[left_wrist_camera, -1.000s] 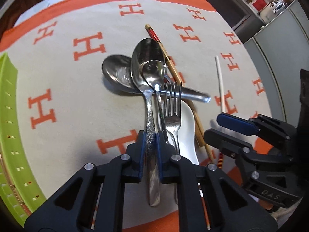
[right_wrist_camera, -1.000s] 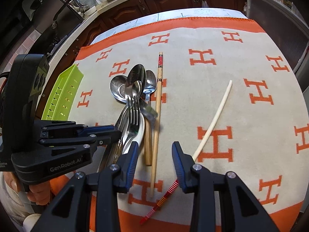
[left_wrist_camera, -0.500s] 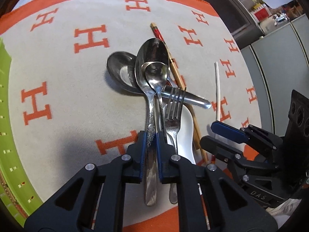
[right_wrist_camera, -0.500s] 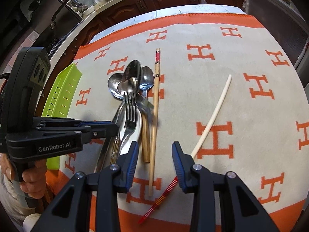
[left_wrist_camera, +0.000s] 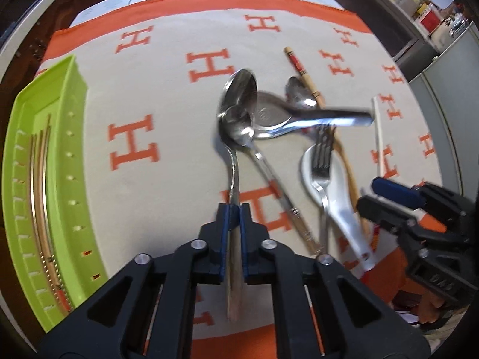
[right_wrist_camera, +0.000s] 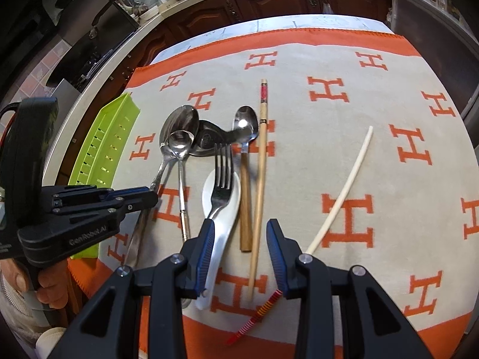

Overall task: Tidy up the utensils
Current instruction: 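Close the left tool on a steel spoon handle while the right tool grasps a small spoon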

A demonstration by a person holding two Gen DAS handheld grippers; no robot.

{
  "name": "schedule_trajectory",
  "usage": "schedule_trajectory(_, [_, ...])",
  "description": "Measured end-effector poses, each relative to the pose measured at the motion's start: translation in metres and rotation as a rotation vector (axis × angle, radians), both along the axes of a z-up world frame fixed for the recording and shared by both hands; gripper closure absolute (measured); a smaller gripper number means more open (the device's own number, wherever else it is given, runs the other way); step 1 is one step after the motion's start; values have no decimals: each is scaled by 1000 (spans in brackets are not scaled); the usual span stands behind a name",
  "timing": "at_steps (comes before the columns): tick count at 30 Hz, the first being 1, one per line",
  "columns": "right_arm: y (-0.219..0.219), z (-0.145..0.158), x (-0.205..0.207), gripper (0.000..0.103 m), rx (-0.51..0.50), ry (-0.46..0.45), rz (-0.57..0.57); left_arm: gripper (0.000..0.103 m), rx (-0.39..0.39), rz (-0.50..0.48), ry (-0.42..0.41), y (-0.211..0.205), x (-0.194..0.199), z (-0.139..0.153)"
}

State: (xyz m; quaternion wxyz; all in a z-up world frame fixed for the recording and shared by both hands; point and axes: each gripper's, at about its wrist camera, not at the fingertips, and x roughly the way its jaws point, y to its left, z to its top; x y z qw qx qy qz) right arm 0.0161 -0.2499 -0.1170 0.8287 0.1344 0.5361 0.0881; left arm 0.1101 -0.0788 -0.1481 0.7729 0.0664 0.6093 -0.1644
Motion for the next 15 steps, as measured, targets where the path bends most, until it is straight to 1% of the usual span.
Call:
schedule_trajectory(2, [3,1,0,67,-4,-3,7,100,44,4,-25,2,-4,0])
schedule_trajectory(3, [4,2,-1,67,-5,-4,11,100,55,5,-31,2,-5,1])
schedule_trajectory(9, [11,4,-1,67,-13,-6,28,102,-37,25,15,12,-3,1])
schedule_trajectory(11, [15,5,-1,67,-16,-9,36,102,-39,24,16,12,-4,1])
schedule_trajectory(15, [20,5,0,67,-19,-9,51,102,-18,17,10,9,-6,0])
